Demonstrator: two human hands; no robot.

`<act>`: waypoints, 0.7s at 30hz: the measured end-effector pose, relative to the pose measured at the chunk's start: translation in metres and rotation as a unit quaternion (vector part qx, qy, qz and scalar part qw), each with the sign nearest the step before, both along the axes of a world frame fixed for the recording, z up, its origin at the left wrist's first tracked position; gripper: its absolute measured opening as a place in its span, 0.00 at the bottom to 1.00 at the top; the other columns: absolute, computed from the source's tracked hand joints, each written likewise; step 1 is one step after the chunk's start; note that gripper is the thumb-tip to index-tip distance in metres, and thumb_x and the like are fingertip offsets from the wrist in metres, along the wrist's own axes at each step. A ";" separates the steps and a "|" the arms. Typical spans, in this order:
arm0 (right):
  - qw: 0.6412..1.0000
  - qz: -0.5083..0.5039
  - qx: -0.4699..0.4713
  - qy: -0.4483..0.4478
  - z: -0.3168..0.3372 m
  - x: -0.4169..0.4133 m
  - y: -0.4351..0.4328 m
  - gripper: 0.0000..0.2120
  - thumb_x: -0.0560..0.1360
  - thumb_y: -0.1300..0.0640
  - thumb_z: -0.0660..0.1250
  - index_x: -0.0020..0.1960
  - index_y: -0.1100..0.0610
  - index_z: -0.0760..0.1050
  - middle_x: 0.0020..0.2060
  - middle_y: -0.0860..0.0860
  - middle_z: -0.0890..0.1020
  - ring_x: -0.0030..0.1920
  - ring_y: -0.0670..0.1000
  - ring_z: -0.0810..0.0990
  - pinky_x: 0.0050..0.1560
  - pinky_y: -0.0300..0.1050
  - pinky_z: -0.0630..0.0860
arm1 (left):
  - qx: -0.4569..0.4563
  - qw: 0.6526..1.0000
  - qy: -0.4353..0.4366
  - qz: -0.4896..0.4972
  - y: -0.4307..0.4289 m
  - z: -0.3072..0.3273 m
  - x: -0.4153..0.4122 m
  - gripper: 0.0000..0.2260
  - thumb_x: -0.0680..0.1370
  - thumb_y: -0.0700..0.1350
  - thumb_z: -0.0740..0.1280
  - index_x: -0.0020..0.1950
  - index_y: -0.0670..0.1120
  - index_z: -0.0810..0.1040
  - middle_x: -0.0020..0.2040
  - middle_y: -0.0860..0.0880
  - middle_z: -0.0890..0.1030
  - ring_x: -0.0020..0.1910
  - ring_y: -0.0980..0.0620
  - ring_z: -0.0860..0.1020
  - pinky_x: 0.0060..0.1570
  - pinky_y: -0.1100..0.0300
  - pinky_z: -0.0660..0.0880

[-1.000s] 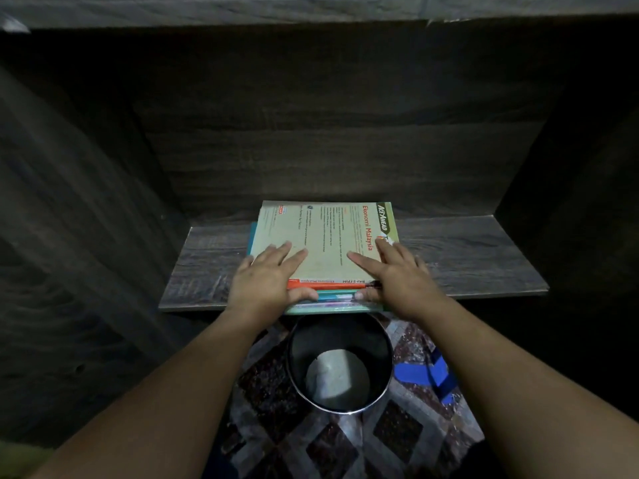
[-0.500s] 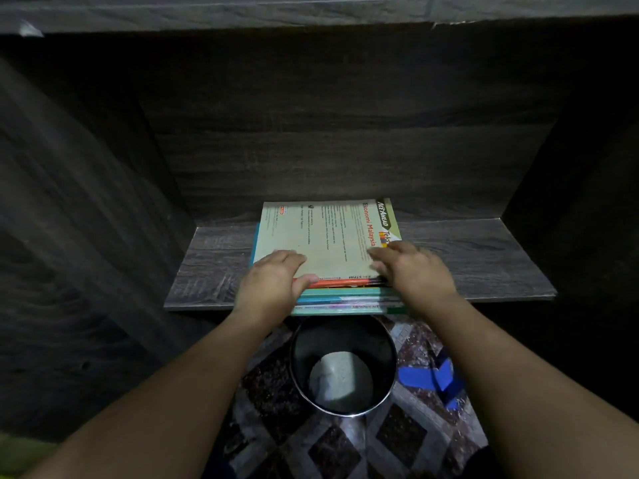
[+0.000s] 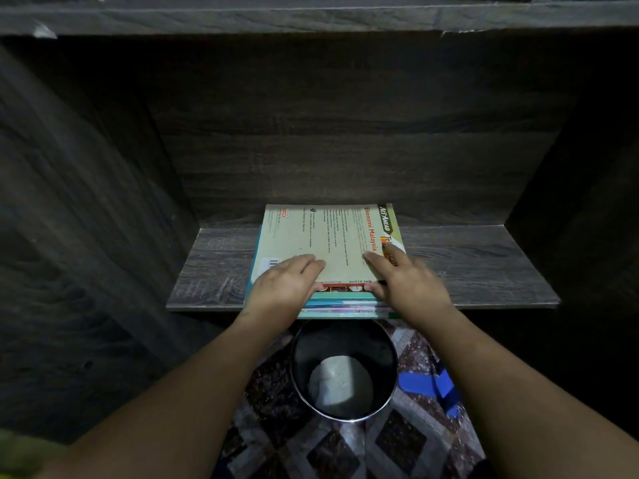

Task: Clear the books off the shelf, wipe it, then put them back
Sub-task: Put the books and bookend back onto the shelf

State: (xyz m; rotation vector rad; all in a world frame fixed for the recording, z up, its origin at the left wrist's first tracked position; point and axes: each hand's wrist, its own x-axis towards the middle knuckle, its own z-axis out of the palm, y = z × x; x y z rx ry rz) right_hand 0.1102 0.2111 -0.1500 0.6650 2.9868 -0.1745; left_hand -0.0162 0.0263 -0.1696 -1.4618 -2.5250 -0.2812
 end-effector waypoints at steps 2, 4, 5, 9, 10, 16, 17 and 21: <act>1.000 0.004 -0.025 0.004 0.001 -0.001 0.004 0.30 0.79 0.41 0.58 0.77 0.42 0.50 0.77 0.51 0.52 0.71 0.62 0.63 0.67 0.60 0.66 | 0.006 0.999 0.037 -0.003 0.000 -0.002 -0.001 0.17 0.73 0.48 0.74 0.59 0.44 0.80 0.56 0.44 0.82 0.52 0.44 0.82 0.45 0.51 0.80; 0.998 0.008 -0.059 0.015 0.002 0.000 0.009 0.31 0.78 0.43 0.62 0.77 0.43 0.52 0.77 0.52 0.53 0.71 0.61 0.62 0.69 0.58 0.65 | 0.006 0.999 0.039 -0.010 0.001 -0.002 0.000 0.16 0.74 0.47 0.73 0.61 0.44 0.79 0.58 0.44 0.81 0.55 0.44 0.80 0.47 0.50 0.79; 0.997 0.009 -0.066 0.027 0.003 0.001 0.011 0.31 0.78 0.45 0.63 0.77 0.45 0.54 0.77 0.53 0.54 0.71 0.60 0.63 0.69 0.58 0.66 | 0.008 0.999 0.030 -0.010 0.001 -0.002 0.000 0.17 0.76 0.47 0.71 0.63 0.44 0.77 0.61 0.44 0.79 0.58 0.44 0.79 0.51 0.50 0.78; 0.996 0.001 -0.026 0.082 -0.002 0.009 0.010 0.28 0.78 0.54 0.65 0.76 0.50 0.59 0.76 0.54 0.58 0.71 0.59 0.64 0.66 0.55 0.68 | 0.033 0.999 0.021 -0.007 0.000 0.000 0.001 0.20 0.75 0.42 0.72 0.66 0.46 0.75 0.62 0.47 0.78 0.58 0.48 0.78 0.49 0.52 0.78; 0.994 -0.010 -0.012 0.104 -0.003 0.009 0.010 0.27 0.78 0.56 0.64 0.75 0.50 0.60 0.76 0.54 0.59 0.70 0.59 0.65 0.65 0.55 0.70 | 0.040 0.999 0.009 -0.006 0.000 0.002 0.001 0.21 0.75 0.41 0.71 0.67 0.47 0.74 0.63 0.48 0.77 0.58 0.48 0.78 0.49 0.53 0.78; 0.932 0.011 0.059 0.358 0.012 -0.005 0.003 0.23 0.70 0.70 0.71 0.63 0.58 0.76 0.63 0.59 0.76 0.57 0.63 0.77 0.45 0.55 0.79 | 0.116 0.992 0.049 -0.014 0.013 0.023 0.011 0.23 0.69 0.37 0.74 0.64 0.44 0.77 0.61 0.46 0.79 0.59 0.46 0.79 0.49 0.49 0.80; 0.917 0.024 0.067 0.393 0.016 -0.008 -0.001 0.23 0.68 0.72 0.72 0.61 0.59 0.78 0.60 0.58 0.78 0.55 0.62 0.78 0.44 0.54 0.79 | 0.133 0.989 0.062 -0.010 0.015 0.029 0.013 0.22 0.70 0.39 0.74 0.63 0.44 0.78 0.61 0.46 0.79 0.57 0.46 0.79 0.47 0.50 0.80; 0.874 0.076 0.064 0.475 0.028 -0.015 -0.022 0.18 0.69 0.71 0.71 0.58 0.59 0.80 0.58 0.56 0.80 0.54 0.59 0.79 0.49 0.50 0.78 | 0.149 0.984 0.087 0.044 0.020 0.055 0.020 0.16 0.70 0.45 0.75 0.56 0.45 0.79 0.51 0.47 0.80 0.45 0.45 0.79 0.35 0.51 0.79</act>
